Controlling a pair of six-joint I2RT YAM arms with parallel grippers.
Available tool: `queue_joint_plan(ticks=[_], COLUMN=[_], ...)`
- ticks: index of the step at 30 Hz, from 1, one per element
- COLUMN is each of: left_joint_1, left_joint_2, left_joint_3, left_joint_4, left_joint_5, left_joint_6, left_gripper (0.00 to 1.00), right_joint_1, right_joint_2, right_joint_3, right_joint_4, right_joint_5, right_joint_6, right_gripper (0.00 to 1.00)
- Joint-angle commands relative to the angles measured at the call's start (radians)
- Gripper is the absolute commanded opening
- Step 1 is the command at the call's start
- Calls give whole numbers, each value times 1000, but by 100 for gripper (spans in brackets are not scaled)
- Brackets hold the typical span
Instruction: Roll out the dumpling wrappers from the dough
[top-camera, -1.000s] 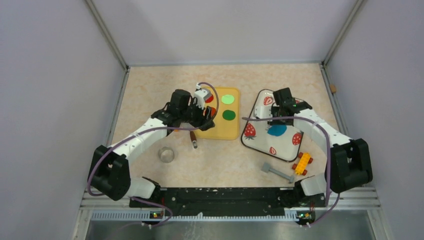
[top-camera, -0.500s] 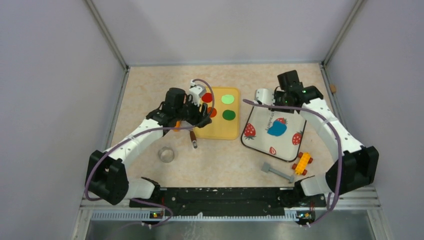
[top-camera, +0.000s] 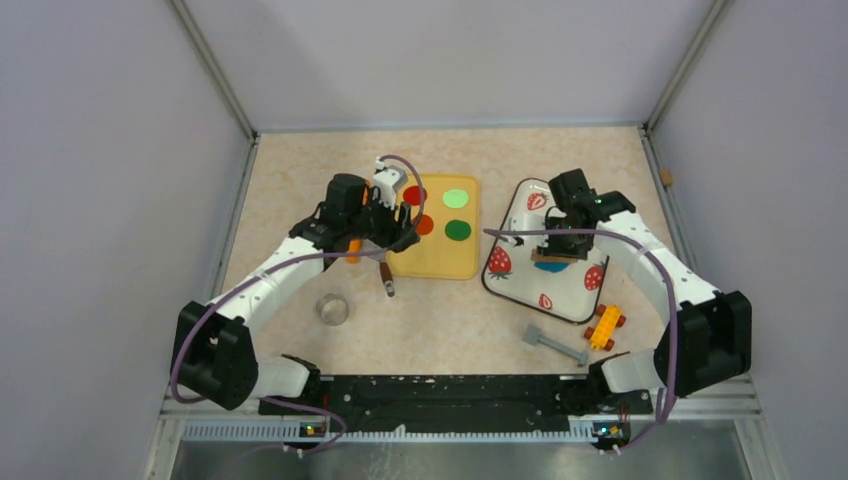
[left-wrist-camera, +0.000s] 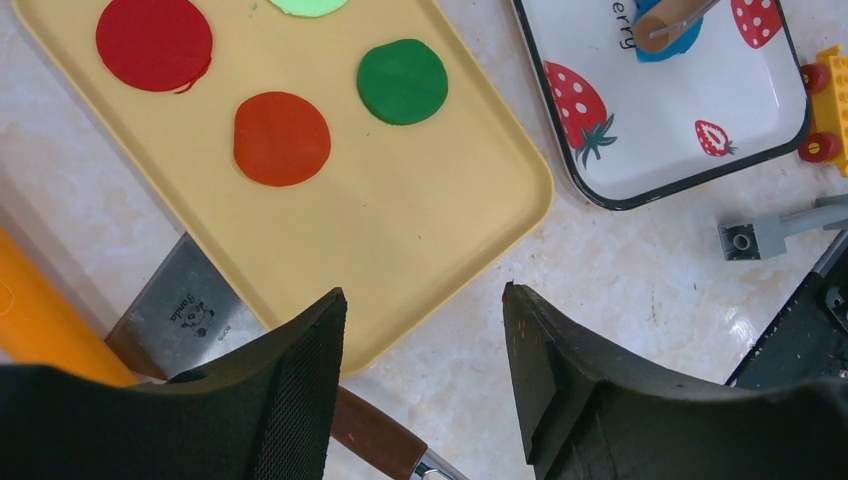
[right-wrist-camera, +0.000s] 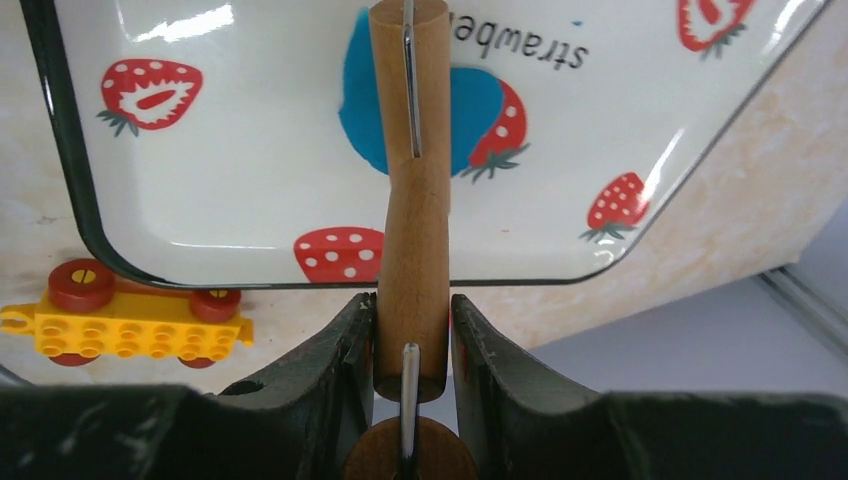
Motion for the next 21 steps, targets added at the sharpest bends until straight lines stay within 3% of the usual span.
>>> queue_joint_plan(ticks=[1, 12, 21], left_joint_1=[23, 77, 92], left_joint_2=[-33, -48, -55], left_joint_3=[-4, -24, -23], left_joint_4=[43, 76, 69], left_joint_5=[7, 9, 13], left_joint_6=[-18, -69, -76], left_gripper=[63, 63, 63], right_joint_1=[13, 7, 18], right_joint_2=[46, 230, 132], right_joint_3=[-65, -131, 231], right_joint_4=[66, 194, 110], right_joint_5=[-16, 38, 92], right_joint_6=[-49, -46, 64], right_gripper=[0, 0, 0])
